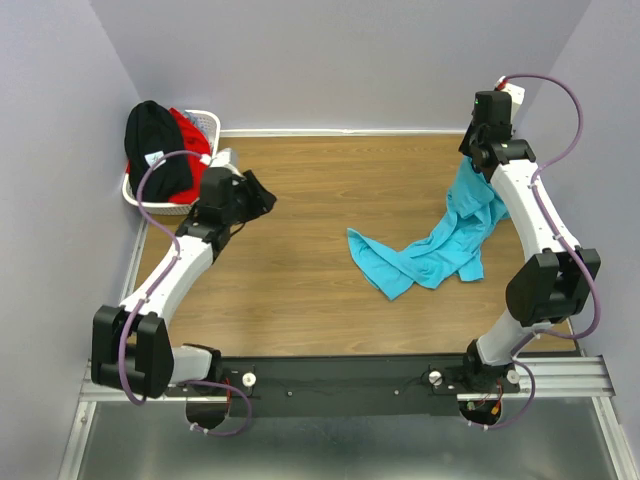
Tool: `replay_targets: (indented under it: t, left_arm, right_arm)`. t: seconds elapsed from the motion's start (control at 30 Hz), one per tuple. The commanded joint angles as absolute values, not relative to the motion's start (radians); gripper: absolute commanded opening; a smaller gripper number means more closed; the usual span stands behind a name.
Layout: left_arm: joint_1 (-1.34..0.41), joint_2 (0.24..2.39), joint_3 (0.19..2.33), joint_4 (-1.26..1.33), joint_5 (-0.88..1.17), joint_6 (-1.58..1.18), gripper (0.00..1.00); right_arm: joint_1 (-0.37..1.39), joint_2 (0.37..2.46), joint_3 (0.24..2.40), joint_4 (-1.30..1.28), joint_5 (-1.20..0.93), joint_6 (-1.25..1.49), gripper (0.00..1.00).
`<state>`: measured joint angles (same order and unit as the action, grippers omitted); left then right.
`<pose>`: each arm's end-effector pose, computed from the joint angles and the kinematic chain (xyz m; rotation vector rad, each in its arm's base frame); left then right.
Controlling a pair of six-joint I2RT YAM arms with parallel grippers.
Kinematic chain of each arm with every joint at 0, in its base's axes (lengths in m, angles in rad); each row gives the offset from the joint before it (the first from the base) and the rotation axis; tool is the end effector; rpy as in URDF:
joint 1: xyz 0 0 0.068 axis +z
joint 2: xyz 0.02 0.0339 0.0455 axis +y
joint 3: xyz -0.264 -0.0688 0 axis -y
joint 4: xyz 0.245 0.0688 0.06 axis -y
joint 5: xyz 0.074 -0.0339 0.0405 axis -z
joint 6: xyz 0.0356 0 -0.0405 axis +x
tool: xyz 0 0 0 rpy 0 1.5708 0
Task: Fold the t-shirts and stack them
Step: Flatten the tshirt out
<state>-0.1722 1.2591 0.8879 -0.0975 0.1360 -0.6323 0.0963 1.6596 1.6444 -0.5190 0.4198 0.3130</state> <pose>0.2815 -0.0539 0.2825 -0.3922 2.0590 -0.6351 0.3806 0.0222 0.3785 0.4681 2.0058 -0.1895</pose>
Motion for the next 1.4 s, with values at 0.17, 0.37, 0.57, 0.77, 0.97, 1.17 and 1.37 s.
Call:
replay_targets:
  t: [0.17, 0.37, 0.57, 0.77, 0.97, 1.17, 1.37]
  left_arm:
    - [-0.471, 1.531, 1.061, -0.078, 0.04, -0.664, 0.58]
    - [-0.574, 1.775, 1.252, -0.09, 0.081, -0.756, 0.55]
    - [-0.62, 1.876, 1.307, -0.109, 0.063, -0.899, 0.5]
    - [-0.658, 1.904, 1.319, -0.14, 0.017, -1.006, 0.48]
    - [-0.684, 1.971, 1.373, -0.175, 0.008, -1.049, 0.48]
    - [-0.687, 1.999, 1.379, -0.19, -0.037, -1.075, 0.47]
    - [-0.689, 2.034, 1.4, -0.198, -0.038, -1.075, 0.45]
  right_arm:
    - [0.097, 1.735, 1.678, -0.514, 0.449, 0.316, 0.01]
    - [0.094, 1.782, 1.698, -0.514, 0.448, 0.318, 0.01]
    - [0.094, 1.786, 1.683, -0.514, 0.448, 0.319, 0.01]
    - [0.091, 1.781, 1.669, -0.514, 0.446, 0.322, 0.01]
    - [0.091, 1.786, 1.66, -0.514, 0.433, 0.325, 0.01]
    - [0.089, 1.779, 1.658, -0.514, 0.425, 0.325, 0.01]
    - [0.09, 1.784, 1.652, -0.512, 0.419, 0.328, 0.01]
